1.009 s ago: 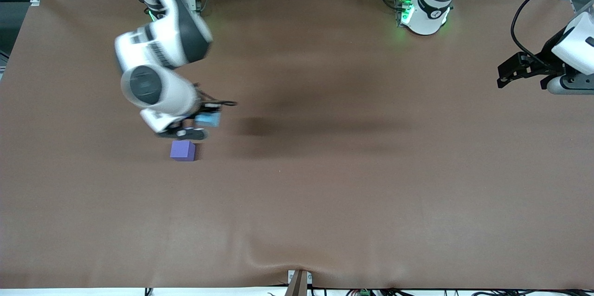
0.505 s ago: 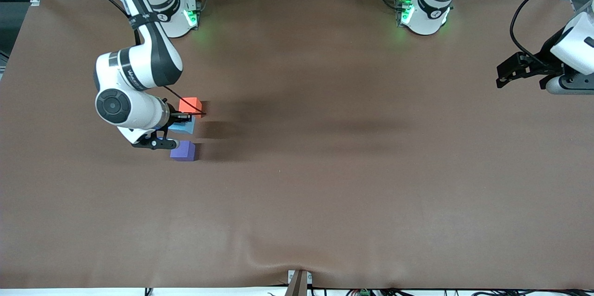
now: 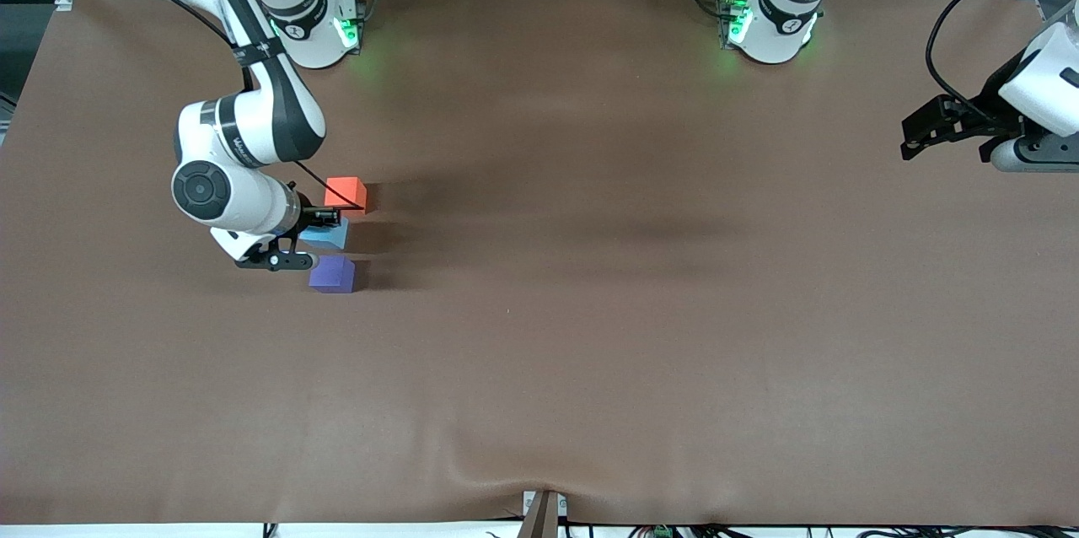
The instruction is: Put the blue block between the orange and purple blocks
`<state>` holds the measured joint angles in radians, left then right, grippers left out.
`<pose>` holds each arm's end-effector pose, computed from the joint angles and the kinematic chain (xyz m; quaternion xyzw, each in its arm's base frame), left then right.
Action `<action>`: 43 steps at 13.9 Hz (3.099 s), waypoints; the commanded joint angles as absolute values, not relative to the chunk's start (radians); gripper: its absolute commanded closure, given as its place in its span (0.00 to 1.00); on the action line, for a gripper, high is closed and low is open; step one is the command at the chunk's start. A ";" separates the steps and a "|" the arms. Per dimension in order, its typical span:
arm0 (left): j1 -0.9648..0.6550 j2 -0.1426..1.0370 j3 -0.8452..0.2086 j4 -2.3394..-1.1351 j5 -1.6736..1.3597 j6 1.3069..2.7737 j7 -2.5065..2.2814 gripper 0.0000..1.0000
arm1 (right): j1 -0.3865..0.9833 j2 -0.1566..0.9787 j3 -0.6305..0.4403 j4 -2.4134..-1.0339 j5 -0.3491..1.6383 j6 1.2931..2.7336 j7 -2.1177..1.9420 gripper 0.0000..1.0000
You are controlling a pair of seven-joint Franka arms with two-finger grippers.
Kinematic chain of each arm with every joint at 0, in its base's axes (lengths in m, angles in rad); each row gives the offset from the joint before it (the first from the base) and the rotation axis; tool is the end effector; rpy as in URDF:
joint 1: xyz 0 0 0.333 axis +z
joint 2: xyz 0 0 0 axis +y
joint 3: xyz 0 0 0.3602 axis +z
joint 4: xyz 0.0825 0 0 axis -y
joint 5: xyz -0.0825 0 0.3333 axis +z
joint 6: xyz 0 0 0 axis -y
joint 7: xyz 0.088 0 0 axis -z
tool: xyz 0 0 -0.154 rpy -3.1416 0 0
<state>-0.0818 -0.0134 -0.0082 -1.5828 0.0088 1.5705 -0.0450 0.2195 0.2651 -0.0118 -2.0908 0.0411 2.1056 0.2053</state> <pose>0.4971 -0.0435 0.6233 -0.9997 0.0225 -0.0008 0.0044 0.5034 0.1099 0.3108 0.9920 -0.0114 -0.1251 0.0112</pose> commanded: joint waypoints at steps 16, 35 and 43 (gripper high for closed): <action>-0.072 -0.020 -0.015 -1.586 0.003 1.565 -0.057 0.00 | 0.207 0.259 0.009 -2.289 0.028 2.402 0.166 1.00; -0.071 -0.020 -0.015 -1.586 0.003 1.565 -0.057 0.00 | 0.132 0.295 0.011 -1.407 0.069 1.530 0.167 0.00; -0.071 -0.020 -0.015 -1.586 0.002 1.565 -0.057 0.00 | -0.043 0.230 -0.015 -1.134 0.037 1.221 0.019 0.00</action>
<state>-0.0787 -0.0133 -0.0078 -1.5872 0.0088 1.5704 -0.0455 0.0000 0.2537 -0.0254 -1.1550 0.0500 1.2705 0.1067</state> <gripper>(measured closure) 0.000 0.000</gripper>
